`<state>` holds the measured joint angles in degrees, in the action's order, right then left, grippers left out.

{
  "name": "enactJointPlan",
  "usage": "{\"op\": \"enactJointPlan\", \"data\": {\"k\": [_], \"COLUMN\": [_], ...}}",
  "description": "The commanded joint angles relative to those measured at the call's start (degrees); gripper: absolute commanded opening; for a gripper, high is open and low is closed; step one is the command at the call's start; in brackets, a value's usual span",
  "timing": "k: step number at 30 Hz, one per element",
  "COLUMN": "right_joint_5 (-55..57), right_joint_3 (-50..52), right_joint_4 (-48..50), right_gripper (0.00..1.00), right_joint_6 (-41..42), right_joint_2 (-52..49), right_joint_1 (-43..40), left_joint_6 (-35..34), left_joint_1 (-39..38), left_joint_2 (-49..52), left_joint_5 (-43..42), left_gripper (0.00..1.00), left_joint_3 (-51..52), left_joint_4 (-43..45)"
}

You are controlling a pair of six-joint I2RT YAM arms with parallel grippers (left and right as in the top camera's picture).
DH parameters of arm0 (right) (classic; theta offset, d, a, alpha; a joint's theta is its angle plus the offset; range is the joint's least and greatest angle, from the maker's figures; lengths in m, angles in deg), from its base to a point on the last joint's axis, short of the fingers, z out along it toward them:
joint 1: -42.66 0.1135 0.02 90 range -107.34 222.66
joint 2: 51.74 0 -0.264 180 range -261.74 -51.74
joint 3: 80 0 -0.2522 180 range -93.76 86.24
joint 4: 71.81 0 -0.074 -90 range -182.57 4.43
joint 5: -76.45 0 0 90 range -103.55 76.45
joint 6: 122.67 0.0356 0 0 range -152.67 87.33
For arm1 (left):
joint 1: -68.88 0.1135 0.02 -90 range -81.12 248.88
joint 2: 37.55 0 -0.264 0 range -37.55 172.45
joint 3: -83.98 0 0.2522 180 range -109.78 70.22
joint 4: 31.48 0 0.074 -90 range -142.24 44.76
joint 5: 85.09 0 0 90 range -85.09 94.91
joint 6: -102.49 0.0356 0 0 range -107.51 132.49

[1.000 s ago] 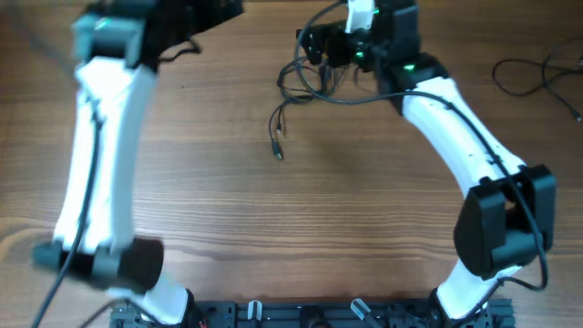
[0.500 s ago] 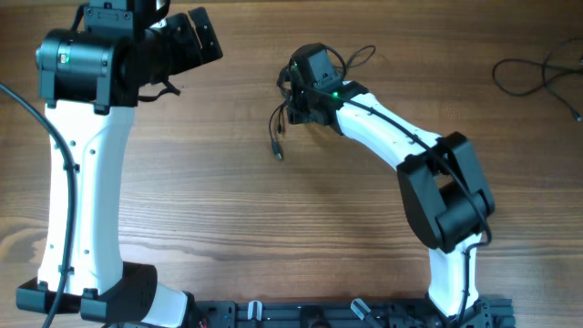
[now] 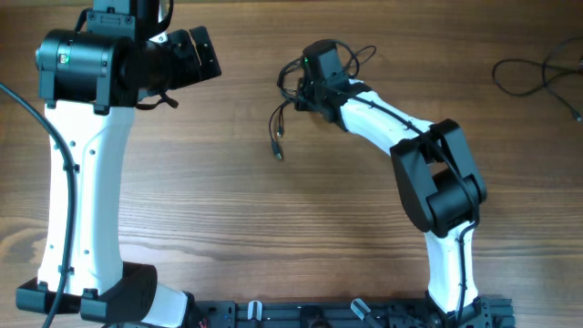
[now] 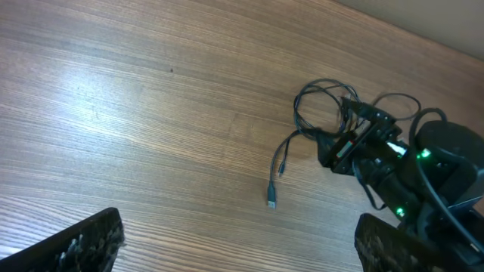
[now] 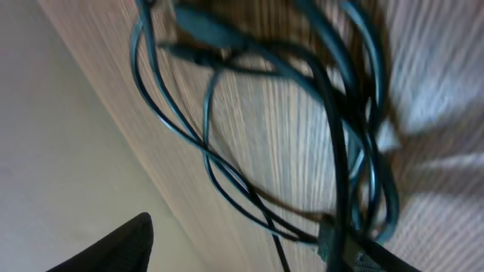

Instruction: Untangle cables

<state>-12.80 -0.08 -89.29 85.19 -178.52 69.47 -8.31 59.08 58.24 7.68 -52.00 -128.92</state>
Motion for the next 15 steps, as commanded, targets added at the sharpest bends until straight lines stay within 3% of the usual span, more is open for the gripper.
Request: {"op": "enactJointPlan", "data": {"k": [1,2,3,4,7,10,12,15], "right_joint_5": [1.8,2.0,2.4,2.2,-0.5,-6.3,-12.2,-16.6], "right_joint_3": [-0.2,-0.2,-0.2,-0.2,-0.2,-0.7,-1.5,-1.9], "right_joint_4": [0.3,0.2,-0.1,-0.2,1.3,13.9,21.4,23.4], "right_gripper": [0.71,0.61,0.14,0.04,0.04,0.04,0.04,0.04], "right_joint_6": [-0.1,-1.0,-2.5,-2.5,-8.1,-28.1,-48.3,-69.7], "right_joint_2": [-1.0,-1.0,-1.1,-1.2,-1.2,-1.2,-0.1,3.7], "right_joint_1": [-0.4,-0.4,-0.4,-0.4,0.1,0.2,0.1,0.1], "left_joint_6": [1.0,1.0,1.0,1.0,1.0,1.0,1.0,1.1], "left_joint_1": [-0.2,-0.2,-0.2,-0.2,-0.2,-0.2,-0.2,-0.2], "left_joint_2": [0.3,0.3,0.3,0.3,0.3,0.3,0.3,0.3], "left_joint_5": [0.7,0.7,0.7,0.7,0.7,0.7,0.7,0.7], "left_gripper": [1.00,1.00,1.00,1.00,1.00,1.00,1.00,0.99], "left_joint_3": [0.1,0.1,0.1,0.0,0.1,0.1,0.1,0.1], "left_joint_4": [-0.2,-0.2,-0.2,-0.2,-0.2,-0.2,-0.2,-0.9]}}
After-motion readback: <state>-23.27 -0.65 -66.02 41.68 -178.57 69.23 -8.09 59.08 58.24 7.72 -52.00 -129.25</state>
